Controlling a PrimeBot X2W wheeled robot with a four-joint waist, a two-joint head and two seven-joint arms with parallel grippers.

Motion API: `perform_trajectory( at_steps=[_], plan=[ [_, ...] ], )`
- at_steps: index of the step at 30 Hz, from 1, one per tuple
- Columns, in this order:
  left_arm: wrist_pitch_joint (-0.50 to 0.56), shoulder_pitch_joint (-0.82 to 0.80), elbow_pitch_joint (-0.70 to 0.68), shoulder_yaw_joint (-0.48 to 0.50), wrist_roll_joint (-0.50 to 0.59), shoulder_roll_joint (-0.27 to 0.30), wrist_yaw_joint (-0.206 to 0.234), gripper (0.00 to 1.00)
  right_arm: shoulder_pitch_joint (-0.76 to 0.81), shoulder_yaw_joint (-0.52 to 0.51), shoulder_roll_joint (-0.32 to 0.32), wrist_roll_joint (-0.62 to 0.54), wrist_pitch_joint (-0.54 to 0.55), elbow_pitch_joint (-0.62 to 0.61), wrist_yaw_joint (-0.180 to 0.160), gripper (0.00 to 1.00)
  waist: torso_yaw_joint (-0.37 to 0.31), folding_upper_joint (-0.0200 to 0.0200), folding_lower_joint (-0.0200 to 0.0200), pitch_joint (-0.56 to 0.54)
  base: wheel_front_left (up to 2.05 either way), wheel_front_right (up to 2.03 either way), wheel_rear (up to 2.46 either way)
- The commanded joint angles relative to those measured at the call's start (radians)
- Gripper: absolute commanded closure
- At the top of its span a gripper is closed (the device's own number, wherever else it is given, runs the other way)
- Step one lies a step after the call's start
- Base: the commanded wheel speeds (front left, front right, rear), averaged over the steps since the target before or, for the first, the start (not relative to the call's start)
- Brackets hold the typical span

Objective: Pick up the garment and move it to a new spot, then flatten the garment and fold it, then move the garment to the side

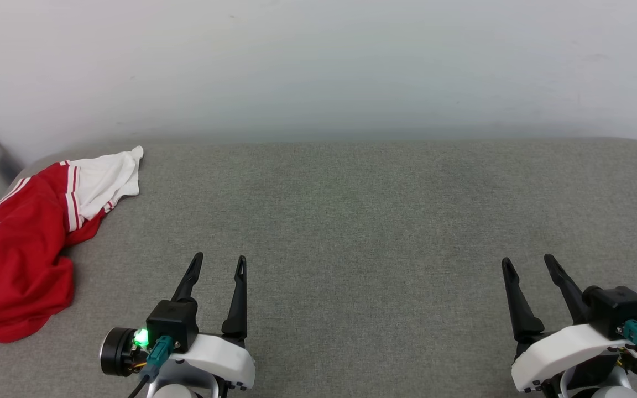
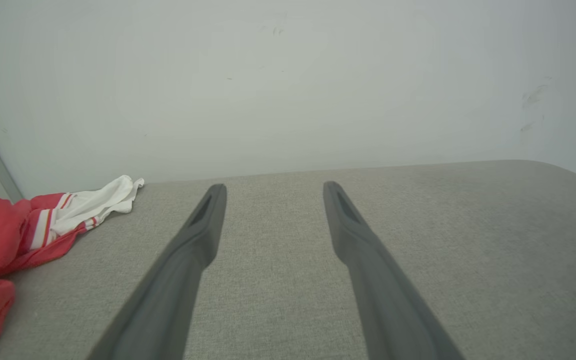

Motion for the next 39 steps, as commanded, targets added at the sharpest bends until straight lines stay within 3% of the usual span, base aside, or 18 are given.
perform_trajectory(
  at_steps=[1,16,39],
  plan=[
    [-0.003,-0.006,0.003,0.003,-0.006,-0.001,-0.002,0.0,0.01,0.0,0.003,0.002,-0.004,0.001,0.0,0.0,0.0,0.0,0.0,0.001,0.0,0.0,0.0],
    [-0.003,-0.018,0.013,0.012,-0.031,-0.004,-0.001,0.0,0.006,0.002,0.003,-0.002,0.001,-0.006,0.0,0.0,0.033,0.0,0.0,0.007,0.0,0.0,0.0],
    [-0.003,-0.017,0.016,0.07,-0.052,-0.005,-0.003,0.0,-0.019,0.071,0.002,-0.021,0.021,-0.027,0.0,0.0,0.378,0.0,0.0,0.022,0.0,0.0,0.0]
  ],
)
